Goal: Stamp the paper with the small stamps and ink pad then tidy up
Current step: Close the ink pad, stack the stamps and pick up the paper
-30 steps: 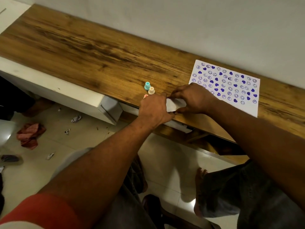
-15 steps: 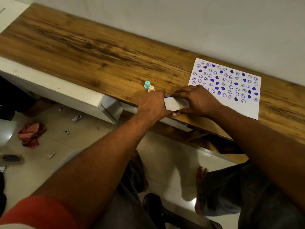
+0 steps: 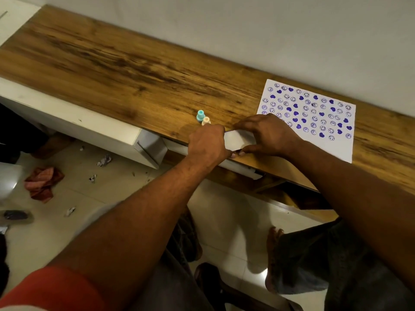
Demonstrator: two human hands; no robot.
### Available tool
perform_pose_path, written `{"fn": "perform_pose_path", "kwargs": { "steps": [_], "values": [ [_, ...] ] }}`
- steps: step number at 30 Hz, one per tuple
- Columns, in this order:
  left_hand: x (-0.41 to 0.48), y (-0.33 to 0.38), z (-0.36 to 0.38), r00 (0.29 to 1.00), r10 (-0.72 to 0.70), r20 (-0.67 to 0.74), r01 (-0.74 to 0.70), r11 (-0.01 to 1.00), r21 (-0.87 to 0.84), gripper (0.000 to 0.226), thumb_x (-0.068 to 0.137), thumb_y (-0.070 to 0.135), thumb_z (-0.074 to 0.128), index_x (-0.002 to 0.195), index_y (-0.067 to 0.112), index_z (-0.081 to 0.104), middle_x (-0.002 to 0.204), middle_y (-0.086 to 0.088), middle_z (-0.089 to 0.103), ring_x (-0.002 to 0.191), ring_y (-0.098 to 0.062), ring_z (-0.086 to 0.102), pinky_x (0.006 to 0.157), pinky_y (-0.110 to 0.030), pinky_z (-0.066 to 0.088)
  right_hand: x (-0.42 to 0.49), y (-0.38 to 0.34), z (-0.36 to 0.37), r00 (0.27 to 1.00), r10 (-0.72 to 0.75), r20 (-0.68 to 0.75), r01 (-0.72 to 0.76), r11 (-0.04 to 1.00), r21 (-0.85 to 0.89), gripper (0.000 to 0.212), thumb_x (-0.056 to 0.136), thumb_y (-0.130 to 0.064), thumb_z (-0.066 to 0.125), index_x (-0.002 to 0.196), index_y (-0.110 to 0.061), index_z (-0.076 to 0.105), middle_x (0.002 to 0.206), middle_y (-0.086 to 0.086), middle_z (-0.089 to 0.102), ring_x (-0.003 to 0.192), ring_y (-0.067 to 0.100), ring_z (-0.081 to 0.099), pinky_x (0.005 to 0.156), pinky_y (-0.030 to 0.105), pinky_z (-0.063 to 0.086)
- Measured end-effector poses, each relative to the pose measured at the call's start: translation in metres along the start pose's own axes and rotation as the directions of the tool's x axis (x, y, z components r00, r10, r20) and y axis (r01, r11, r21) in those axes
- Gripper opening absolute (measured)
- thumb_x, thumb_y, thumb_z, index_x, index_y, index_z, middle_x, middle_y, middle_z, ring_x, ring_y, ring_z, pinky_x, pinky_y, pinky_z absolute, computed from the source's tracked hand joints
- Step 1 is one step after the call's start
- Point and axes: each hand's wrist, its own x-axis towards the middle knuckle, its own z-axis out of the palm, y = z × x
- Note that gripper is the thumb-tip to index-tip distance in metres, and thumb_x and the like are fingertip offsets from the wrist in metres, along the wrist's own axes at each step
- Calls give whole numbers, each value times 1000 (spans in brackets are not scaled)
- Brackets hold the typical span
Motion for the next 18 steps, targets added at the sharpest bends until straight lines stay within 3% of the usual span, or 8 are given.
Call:
{"fn": "perform_pose_path", "kwargs": {
  "steps": [9,11,15,18],
  "values": [
    [-7,4,-6,1000,26,14,-26,999,-31,80,68,76,80,128,26,62,113,0,69,106,-20,64,81,-36,51,-3,3,-9,999,-7,42,11,994,-112,68,82,-60,74,139,-25,60,139,2,62,126,25,57,95,45,50],
    [-9,5,-7,999,37,0,-37,999,-15,79,70,77,78,126,25,62,112,-1,68,105,-21,63,79,-35,49,-2,1,-11,999,-5,53,10,996,-94,68,82,-58,74,140,-26,58,140,3,60,127,26,56,97,45,50],
    [-16,11,-14,999,4,-33,-3,999,44,72,78,76,73,121,20,63,105,-2,65,103,-20,63,72,-33,40,-3,-2,-12,999,47,-4,-47,999,-12,67,85,-36,80,146,-25,54,147,4,56,132,27,54,97,39,49],
    [-21,16,-19,1000,-21,-18,22,998,60,75,77,80,69,120,19,63,94,-2,54,97,-19,62,69,-33,41,-5,-4,-8,990,132,-45,-128,987,97,65,88,-35,78,148,-25,52,146,2,58,131,26,55,100,40,49]
  ]
}}
